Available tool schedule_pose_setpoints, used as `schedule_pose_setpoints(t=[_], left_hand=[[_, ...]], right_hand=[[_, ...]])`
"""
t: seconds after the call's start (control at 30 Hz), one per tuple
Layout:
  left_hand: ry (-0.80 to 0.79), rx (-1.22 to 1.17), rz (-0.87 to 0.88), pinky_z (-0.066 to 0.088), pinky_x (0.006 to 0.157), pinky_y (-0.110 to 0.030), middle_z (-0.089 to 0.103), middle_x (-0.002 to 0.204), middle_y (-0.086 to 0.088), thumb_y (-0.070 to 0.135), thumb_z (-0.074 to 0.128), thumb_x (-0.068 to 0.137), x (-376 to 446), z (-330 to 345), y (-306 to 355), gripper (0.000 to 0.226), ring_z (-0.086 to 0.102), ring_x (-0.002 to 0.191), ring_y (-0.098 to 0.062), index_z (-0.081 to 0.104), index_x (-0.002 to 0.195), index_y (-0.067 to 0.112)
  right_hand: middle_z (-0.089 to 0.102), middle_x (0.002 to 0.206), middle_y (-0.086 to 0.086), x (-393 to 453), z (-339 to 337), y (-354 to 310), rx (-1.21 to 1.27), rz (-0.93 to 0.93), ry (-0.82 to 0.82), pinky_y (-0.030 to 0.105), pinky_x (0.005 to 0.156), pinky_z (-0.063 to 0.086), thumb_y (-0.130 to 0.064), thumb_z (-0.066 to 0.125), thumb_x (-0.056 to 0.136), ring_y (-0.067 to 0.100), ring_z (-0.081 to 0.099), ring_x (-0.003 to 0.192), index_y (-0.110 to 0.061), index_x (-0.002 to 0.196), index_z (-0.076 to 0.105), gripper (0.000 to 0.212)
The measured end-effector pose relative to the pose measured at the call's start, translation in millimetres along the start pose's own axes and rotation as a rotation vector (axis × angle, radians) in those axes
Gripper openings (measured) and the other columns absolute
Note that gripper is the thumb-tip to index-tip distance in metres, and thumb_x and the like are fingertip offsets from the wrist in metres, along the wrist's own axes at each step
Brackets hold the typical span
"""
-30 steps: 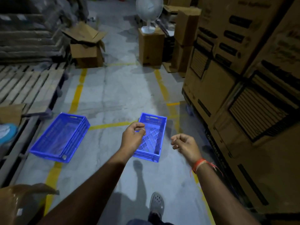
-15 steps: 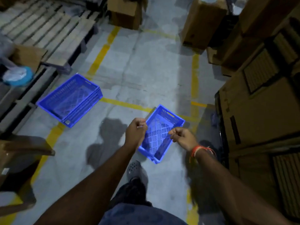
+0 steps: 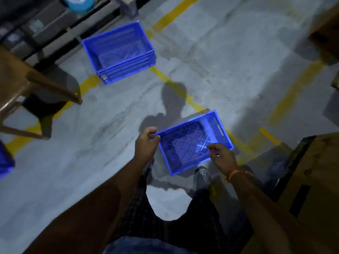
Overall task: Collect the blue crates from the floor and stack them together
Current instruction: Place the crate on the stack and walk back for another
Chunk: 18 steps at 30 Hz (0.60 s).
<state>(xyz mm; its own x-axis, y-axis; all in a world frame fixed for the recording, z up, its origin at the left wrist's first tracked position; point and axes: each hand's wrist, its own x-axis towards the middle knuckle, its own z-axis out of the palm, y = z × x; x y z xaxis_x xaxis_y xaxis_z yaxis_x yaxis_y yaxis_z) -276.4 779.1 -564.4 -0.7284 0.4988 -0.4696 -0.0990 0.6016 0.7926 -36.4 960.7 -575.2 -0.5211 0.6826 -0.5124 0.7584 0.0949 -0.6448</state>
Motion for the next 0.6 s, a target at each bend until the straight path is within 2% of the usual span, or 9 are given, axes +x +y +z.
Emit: schedule_pose_setpoints(t=[0.03,0.1,0.2,0.27,0.33,0.43,0.5,0.6], left_hand=[[0.045,-0.008,-0.006,0.050,0.081,-0.017,0.072,0.104,0.005,0.023,0.066,0.083,-1,13,-9,0.027,0.069,0.092,-0.013,0.066,0.110,0.020],[0.091,0.000,-0.017,0.047,0.078,-0.009,0.071,0.109,0.003,0.013,0.069,0.087,-4,42,-25,0.025,0.068,0.093,-0.016,0.065,0.111,0.020],[0.117,0.061,-0.053,0.048,0.084,-0.018,0.070,0.118,0.001,0.016,0.070,0.089,-7,82,-50,0.027,0.069,0.098,-0.018,0.066,0.116,0.020],[0.114,0.078,-0.096,0.048,0.087,-0.023,0.068,0.120,0.002,0.019,0.070,0.090,-6,105,-70,0.029,0.068,0.100,-0.016,0.066,0.119,0.021],[0.118,0.100,-0.127,0.050,0.089,-0.028,0.067,0.122,0.003,0.022,0.070,0.091,1,123,-90,0.030,0.067,0.101,-0.016,0.065,0.120,0.022],[0.146,0.134,-0.188,0.054,0.093,-0.039,0.065,0.125,0.000,0.028,0.070,0.090,25,145,-129,0.033,0.066,0.104,-0.019,0.064,0.122,0.024],[0.179,0.137,-0.246,0.054,0.094,-0.043,0.064,0.126,-0.003,0.030,0.070,0.089,43,161,-160,0.034,0.066,0.104,-0.021,0.064,0.122,0.025],[0.194,0.208,-0.295,0.053,0.094,-0.046,0.065,0.123,-0.009,0.029,0.073,0.086,73,190,-207,0.036,0.064,0.108,-0.027,0.065,0.121,0.023]], right_hand=[[0.071,0.097,0.007,14,-2,14,-0.007,-0.019,-0.027,0.036,0.082,0.055,-0.013,0.059,0.075,0.022,0.067,0.082,-0.018,0.103,0.071,0.030],[0.069,0.096,0.006,39,-5,39,-0.011,-0.058,-0.074,0.037,0.081,0.055,-0.011,0.060,0.076,0.021,0.065,0.080,-0.014,0.106,0.070,0.032],[0.066,0.097,0.004,68,-12,74,0.026,-0.060,-0.123,0.024,0.078,0.051,0.001,0.063,0.083,0.013,0.062,0.081,-0.011,0.108,0.069,0.028],[0.066,0.102,0.006,88,-16,99,0.081,-0.023,-0.157,0.019,0.081,0.050,0.001,0.063,0.086,0.015,0.062,0.090,-0.006,0.111,0.067,0.026],[0.067,0.107,0.011,110,-18,127,0.100,0.016,-0.181,0.029,0.088,0.051,0.001,0.063,0.088,0.022,0.063,0.098,-0.004,0.113,0.067,0.026],[0.066,0.106,0.013,152,-12,173,0.118,0.058,-0.189,0.044,0.094,0.052,0.000,0.063,0.088,0.028,0.062,0.102,-0.012,0.109,0.066,0.024],[0.066,0.103,0.011,182,-4,199,0.076,0.075,-0.198,0.047,0.096,0.051,-0.002,0.064,0.088,0.029,0.063,0.103,-0.014,0.109,0.066,0.024],[0.067,0.106,0.009,227,8,232,0.019,0.089,-0.193,0.043,0.094,0.051,-0.008,0.067,0.087,0.026,0.063,0.104,-0.014,0.113,0.067,0.027]])
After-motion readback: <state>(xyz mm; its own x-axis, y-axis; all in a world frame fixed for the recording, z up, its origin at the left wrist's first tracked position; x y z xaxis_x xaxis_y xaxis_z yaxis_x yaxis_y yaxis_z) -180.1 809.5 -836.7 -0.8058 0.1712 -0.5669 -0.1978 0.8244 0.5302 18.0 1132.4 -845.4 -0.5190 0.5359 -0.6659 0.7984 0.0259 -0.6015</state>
